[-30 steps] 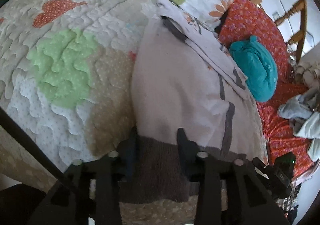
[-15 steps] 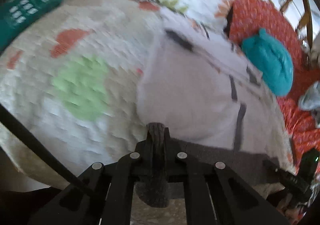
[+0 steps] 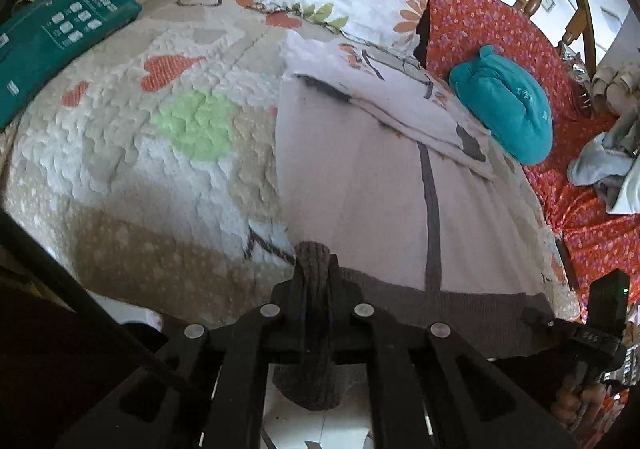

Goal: Fold small clothes
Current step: 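Grasp the grey hem with the left gripper while the right gripper grasps it too, then lift the hem and fold it up toward the collar with both grippers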

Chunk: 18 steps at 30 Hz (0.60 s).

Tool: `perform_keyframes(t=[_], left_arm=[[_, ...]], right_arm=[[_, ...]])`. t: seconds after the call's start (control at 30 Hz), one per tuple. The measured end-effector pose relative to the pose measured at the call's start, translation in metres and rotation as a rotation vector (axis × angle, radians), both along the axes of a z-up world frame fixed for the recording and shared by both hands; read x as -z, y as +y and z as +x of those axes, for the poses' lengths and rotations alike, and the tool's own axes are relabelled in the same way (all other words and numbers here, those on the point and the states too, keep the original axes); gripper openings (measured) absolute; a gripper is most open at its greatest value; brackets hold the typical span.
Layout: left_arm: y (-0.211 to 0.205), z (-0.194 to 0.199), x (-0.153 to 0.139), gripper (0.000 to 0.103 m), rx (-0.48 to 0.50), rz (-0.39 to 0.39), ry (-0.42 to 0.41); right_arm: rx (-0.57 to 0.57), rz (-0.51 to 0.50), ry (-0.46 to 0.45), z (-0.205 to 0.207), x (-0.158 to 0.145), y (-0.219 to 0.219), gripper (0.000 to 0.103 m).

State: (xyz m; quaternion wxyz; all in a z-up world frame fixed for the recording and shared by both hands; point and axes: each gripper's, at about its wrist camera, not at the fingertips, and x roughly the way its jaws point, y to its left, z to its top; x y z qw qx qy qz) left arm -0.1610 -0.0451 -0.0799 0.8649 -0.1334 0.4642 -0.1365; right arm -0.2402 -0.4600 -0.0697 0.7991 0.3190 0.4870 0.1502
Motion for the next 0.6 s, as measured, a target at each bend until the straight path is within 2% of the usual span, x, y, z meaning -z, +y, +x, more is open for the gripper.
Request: perform_keyframes(t=[0.13, 0.27, 0.33, 0.43, 0.6], left_arm=[[0.001, 0.042, -0.025, 0.007, -0.026, 0.019, -0.035], [-0.013, 0.124, -0.047, 0.007, -0.064, 0.043, -0.081], [-0.022, 0.159, -0.053, 0.007, -0.082, 0.048, -0.097], [-0.039, 0.215, -0.054, 0.007, -0.102, 0.071, -0.111], [-0.065, 0.294, -0.029, 0.007, -0.114, 0.094, -0.074]], right_arm=[[0.006, 0.006, -0.056, 0.037, -0.027, -0.005, 0.010], [0.040, -0.019, -0.149, 0.108, -0.059, -0.015, 0.010], [0.063, -0.030, -0.174, 0.145, -0.065, -0.020, 0.010], [0.097, -0.060, -0.173, 0.194, -0.063, -0.023, 0.010], [0.137, -0.100, -0.120, 0.269, -0.043, -0.033, 0.010]])
